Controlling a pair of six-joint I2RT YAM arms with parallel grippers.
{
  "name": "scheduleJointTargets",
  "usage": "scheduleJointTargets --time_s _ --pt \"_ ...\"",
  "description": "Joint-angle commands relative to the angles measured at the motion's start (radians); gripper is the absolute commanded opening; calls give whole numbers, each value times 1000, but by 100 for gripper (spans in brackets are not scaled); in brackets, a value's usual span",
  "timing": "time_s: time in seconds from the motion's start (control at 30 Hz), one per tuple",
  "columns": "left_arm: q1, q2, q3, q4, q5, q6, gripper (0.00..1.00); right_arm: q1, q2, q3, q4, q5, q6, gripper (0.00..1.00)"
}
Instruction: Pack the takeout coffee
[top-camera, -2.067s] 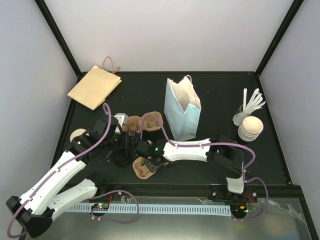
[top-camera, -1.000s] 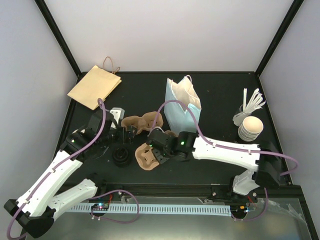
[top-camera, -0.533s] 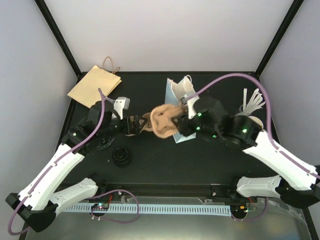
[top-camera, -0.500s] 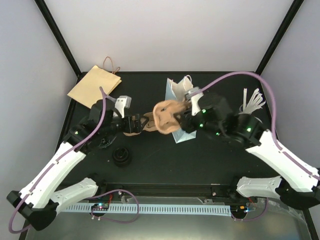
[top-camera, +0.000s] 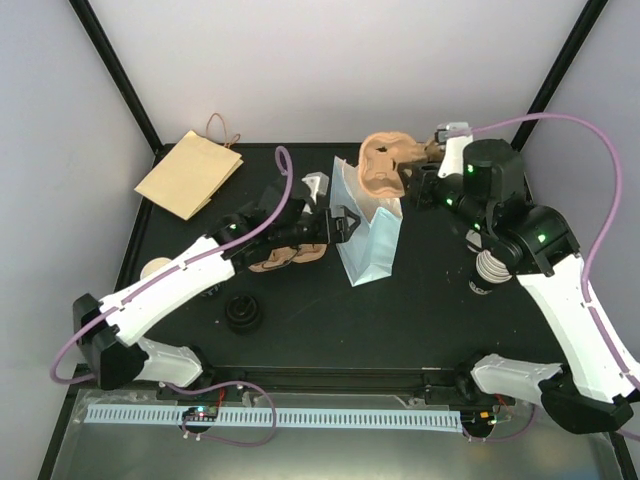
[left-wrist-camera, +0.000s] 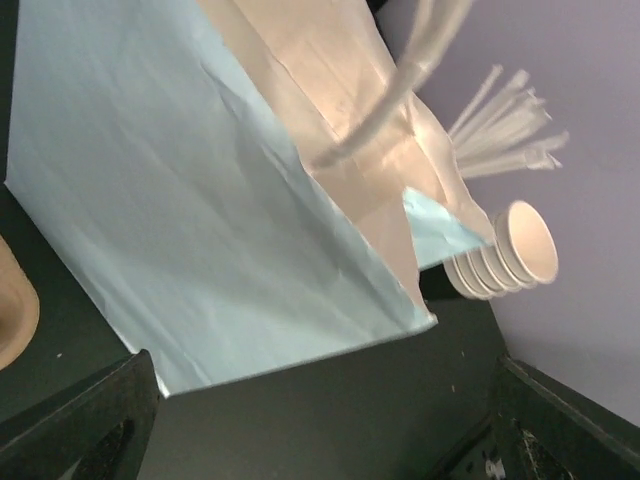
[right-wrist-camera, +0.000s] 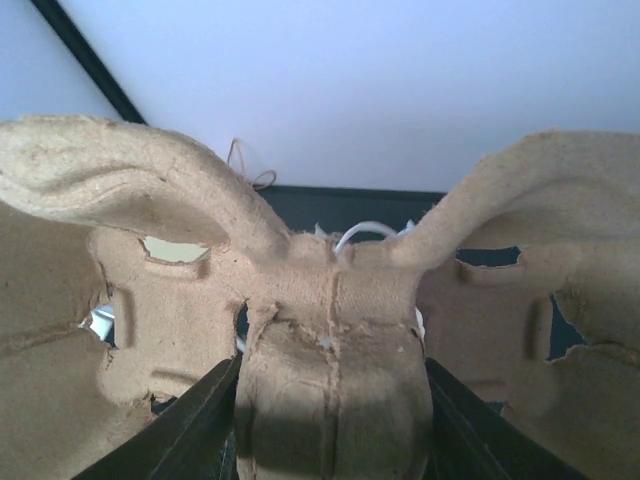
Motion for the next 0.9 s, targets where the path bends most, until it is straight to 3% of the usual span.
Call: scheduleJointTargets --time_s 0.0,0.2,0.5,0.6,0.87 --pt "-47 68 65 71 -201 -110 91 -44 -70 -31 111 5 -2 46" --pt "-62 188 139 60 -316 -159 90 -46 -128 -75 157 37 -36 46" --pt "-62 329 319 8 -376 -126 90 -46 -186 -128 175 60 -89 46" --pt "-62 363 355 -12 -408 -107 85 -46 -192 -139 177 63 -98 46" --pt "-54 359 342 -67 -442 -56 59 -46 -206 -138 167 55 -125 46"
